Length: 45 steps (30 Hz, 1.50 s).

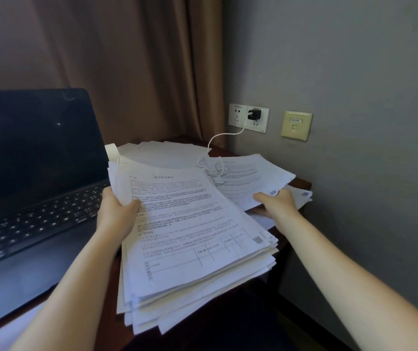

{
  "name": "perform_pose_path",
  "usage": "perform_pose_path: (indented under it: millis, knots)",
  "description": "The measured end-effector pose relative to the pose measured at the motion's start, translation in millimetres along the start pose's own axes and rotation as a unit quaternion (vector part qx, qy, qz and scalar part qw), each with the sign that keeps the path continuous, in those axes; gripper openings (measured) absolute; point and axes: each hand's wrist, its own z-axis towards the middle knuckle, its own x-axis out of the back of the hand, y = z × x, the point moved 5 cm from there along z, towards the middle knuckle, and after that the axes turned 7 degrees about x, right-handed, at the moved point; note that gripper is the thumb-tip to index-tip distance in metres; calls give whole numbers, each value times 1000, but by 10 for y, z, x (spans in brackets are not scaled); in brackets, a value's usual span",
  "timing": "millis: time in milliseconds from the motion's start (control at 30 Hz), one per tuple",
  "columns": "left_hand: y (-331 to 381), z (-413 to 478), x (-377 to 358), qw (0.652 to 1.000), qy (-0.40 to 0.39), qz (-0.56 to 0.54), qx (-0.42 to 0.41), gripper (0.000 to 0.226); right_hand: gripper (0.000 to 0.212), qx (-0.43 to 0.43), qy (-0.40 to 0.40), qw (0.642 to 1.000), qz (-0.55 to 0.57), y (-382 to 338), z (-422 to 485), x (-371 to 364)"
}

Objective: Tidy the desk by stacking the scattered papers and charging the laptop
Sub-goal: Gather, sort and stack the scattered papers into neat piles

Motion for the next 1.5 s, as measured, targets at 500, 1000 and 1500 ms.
perform_pose_path:
  millis: [500, 1000, 1500]
  knots:
    - [73, -78, 31, 998, 45, 5, -40, 65, 16, 140, 197, 967, -85, -420, -264, 729]
    - [88, -35, 2, 1000, 12, -17, 21, 58, 26, 33, 9, 990, 138, -414, -1169, -91]
    - [55, -88, -42, 999, -9, 50, 1, 54, 37, -1, -108, 960, -258, -396, -660, -12]
